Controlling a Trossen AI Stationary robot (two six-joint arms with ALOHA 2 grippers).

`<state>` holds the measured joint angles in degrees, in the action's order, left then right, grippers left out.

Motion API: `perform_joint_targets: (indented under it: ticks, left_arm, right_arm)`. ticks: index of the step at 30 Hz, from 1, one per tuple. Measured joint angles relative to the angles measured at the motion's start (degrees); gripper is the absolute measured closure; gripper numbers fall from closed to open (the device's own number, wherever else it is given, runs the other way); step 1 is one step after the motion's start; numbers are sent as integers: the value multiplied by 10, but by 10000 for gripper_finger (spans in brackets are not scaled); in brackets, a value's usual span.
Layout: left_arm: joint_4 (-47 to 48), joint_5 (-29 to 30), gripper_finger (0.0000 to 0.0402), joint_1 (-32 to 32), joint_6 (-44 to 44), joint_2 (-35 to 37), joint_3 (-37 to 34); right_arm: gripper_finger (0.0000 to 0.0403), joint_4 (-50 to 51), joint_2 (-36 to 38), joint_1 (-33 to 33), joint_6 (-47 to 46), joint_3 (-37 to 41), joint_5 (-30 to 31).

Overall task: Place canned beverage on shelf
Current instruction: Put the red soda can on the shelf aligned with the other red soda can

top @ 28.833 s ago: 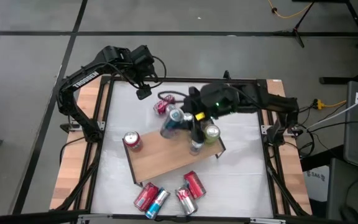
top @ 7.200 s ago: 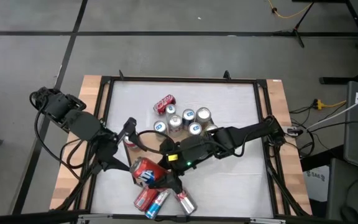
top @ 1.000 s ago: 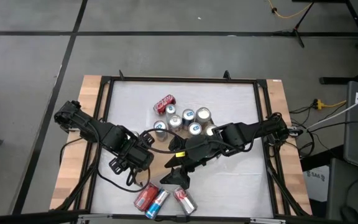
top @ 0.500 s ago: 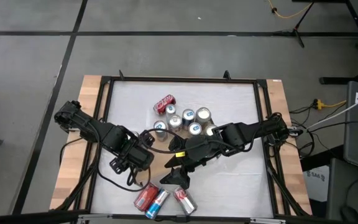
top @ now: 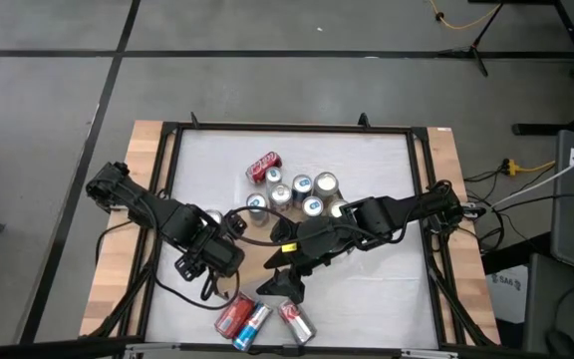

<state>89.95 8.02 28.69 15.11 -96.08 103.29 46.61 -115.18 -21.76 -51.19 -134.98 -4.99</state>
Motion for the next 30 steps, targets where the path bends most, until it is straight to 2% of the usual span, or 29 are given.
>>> perform_joint_targets:
  ticks: [12,21,30]
  left_arm:
    - [-32,2,9,1,-11,2,58]
    - [-98,-2,9,8,-3,2,61]
    - [-111,-2,9,13,3,0,49]
  right_arm:
    - [47,0,0,0,7,0,0]
    - [47,0,0,0,7,0,0]
    - [47,0,0,0,7,0,0]
